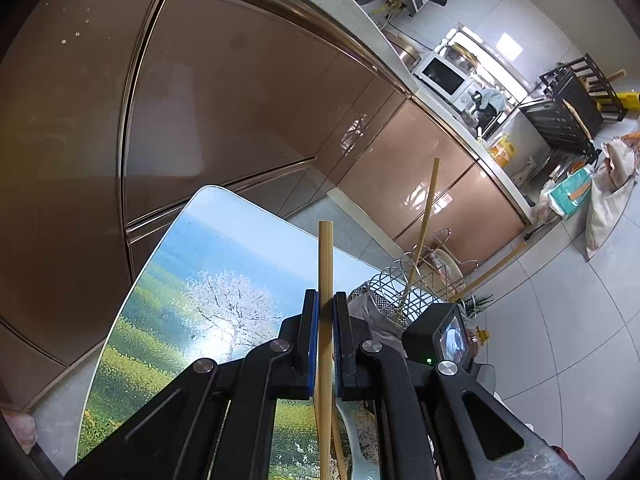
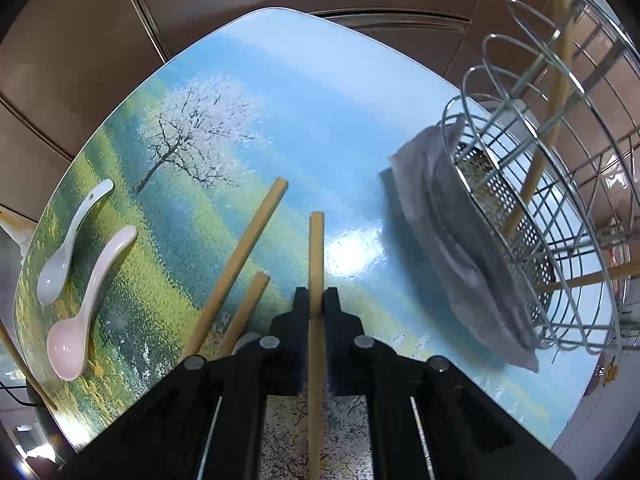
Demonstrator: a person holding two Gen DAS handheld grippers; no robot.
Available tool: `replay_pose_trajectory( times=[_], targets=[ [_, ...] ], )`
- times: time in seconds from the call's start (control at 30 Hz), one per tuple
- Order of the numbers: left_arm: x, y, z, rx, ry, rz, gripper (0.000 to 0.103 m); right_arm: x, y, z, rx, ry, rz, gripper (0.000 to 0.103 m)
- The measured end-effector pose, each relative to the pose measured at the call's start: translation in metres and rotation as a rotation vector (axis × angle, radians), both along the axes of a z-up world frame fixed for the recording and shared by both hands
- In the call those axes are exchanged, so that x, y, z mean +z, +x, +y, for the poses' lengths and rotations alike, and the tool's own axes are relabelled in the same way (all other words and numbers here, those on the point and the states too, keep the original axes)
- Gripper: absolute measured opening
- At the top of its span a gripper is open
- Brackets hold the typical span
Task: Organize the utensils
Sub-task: 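Lower both held chopsticks toward the wire holder opening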
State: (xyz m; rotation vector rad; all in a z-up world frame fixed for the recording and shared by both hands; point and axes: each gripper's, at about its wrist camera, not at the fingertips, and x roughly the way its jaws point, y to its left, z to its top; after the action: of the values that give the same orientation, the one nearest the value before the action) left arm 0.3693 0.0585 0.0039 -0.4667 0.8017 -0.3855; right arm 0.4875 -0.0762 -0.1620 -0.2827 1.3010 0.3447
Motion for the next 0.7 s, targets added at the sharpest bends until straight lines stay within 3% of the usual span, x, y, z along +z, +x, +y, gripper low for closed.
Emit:
replay_pose_trajectory(
  times=[0.13, 0.33, 0.57, 0.7],
  targets=[
    [0.003, -0.002, -0.003, -0.005, 0.013, -0.004, 0.006, 0.016, -0.015, -0.007, -0.019, 0.075, -0.053, 0.006],
    [0.020, -0.010, -0.010, 0.000, 0.018, -0.047, 0.006, 0.073, -0.058, -0.033, -0.053, 0.255, -0.227, 0.006],
    [0.049, -0.015, -0.034, -0.009, 0.004, -0.122, 0.006, 0.154, -0.091, -0.072, -0.079, 0.427, -0.460, 0.006],
    [0.075, -0.011, -0.054, -0.020, -0.003, -0.191, 0.006, 0.212, -0.100, -0.097, -0.104, 0.495, -0.640, 0.006]
  ],
)
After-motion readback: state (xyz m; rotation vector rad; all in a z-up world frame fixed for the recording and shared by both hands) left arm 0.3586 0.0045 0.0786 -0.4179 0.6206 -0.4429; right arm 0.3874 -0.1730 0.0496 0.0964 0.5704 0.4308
